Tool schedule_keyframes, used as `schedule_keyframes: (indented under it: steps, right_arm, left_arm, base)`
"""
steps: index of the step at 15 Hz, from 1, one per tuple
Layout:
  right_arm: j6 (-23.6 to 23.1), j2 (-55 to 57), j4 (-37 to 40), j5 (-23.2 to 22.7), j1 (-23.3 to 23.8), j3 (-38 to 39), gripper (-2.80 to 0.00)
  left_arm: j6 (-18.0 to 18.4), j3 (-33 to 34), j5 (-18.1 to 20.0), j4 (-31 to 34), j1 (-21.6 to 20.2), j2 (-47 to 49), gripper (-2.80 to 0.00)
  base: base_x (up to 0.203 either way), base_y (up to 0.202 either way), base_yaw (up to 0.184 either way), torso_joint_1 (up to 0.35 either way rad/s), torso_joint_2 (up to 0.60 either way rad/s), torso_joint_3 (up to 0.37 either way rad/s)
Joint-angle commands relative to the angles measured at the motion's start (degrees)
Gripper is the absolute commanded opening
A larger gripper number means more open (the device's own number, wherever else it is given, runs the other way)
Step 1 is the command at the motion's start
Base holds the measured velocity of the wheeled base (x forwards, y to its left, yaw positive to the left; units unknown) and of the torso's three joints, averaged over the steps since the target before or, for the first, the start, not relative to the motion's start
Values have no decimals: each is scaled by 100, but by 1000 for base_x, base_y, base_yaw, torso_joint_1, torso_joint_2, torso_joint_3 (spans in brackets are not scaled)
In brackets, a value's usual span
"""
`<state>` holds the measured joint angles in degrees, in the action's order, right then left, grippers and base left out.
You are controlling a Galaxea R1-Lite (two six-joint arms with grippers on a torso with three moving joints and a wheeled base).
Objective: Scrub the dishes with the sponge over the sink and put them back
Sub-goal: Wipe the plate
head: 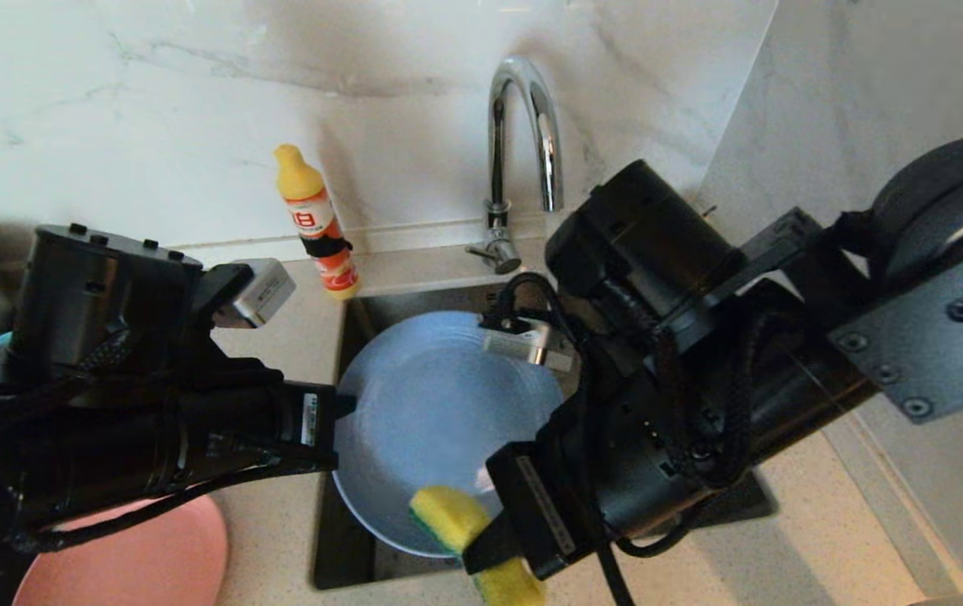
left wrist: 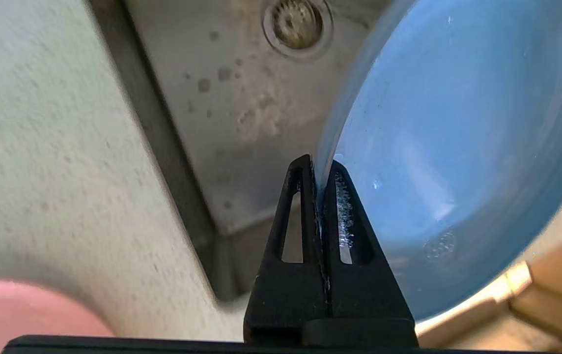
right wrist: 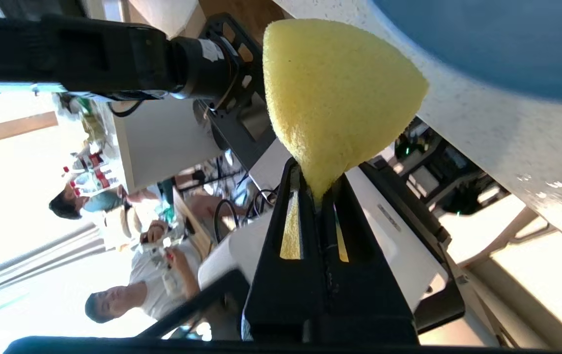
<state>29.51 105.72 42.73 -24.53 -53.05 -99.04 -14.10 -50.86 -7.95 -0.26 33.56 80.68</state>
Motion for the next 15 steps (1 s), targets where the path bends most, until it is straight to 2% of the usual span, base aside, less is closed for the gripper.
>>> schedule_keyframes:
  steps: [1,8,11,15]
  right_arm:
    - [47,614,398,-16,-71,-553,-280]
    - [194,944,617,-17,-83,-852,-280]
    - [264,1111,626,-9,-83,-1135,-280]
    - [317,1204,611,36,-14,-1145,-280]
  left_arm:
    - [26,50,-14,-123,10,9,-280]
    - [180,124,-209,-280,35,164,-280]
    - [188,164,-251,-343,174,161,-280]
    - [188,182,-269,-343,282,106,-280]
  base:
    - [0,0,0,0,0,0]
    - [0,0,0,0,0,0]
    - [0,0,0,0,0,0]
    - [0,0,0,0,0,0]
